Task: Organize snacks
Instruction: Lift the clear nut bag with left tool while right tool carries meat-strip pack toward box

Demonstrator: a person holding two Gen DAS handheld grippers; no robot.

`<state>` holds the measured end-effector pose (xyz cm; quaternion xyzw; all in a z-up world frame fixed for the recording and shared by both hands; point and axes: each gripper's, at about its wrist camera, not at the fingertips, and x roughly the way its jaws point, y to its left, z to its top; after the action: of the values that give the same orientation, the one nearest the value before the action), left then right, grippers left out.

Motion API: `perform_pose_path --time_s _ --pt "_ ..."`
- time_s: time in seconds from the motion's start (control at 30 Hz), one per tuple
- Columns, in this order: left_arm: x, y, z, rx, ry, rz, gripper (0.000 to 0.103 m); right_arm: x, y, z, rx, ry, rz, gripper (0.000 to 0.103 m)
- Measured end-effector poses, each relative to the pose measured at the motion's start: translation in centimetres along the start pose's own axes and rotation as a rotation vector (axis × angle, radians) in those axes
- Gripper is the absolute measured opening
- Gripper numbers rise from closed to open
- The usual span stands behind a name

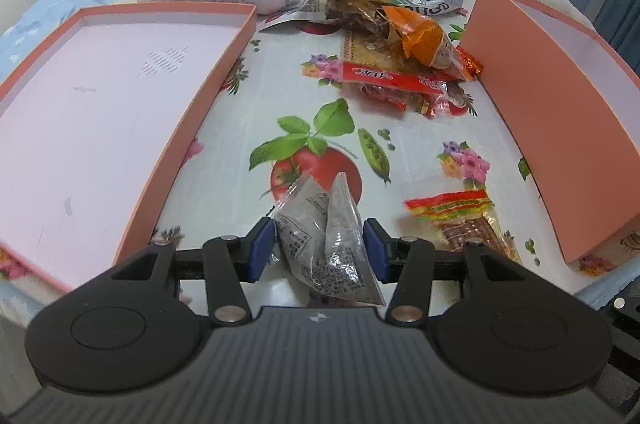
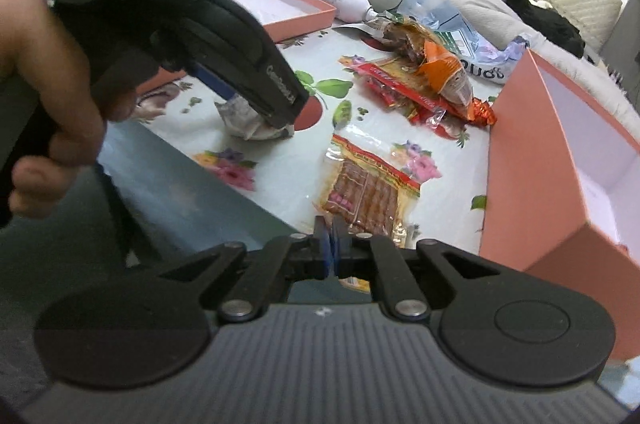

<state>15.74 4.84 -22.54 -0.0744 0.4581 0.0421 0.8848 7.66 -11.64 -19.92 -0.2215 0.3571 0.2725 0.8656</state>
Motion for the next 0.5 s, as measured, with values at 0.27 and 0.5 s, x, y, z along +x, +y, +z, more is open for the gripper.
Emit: perform_pose_path --time_s 0.27,0.5 --pt "-0.8 0.8 -0.5 -0.022 -0.002 -0.002 0.053 -1.8 -0.5 -0.1 0.120 -0.096 0.035 0.073" --pt "-0.9 1.2 -0.6 -0.039 -0.006 -0.006 0.053 -0.1 -2.8 0.4 0.309 -0.131 0.010 0.082"
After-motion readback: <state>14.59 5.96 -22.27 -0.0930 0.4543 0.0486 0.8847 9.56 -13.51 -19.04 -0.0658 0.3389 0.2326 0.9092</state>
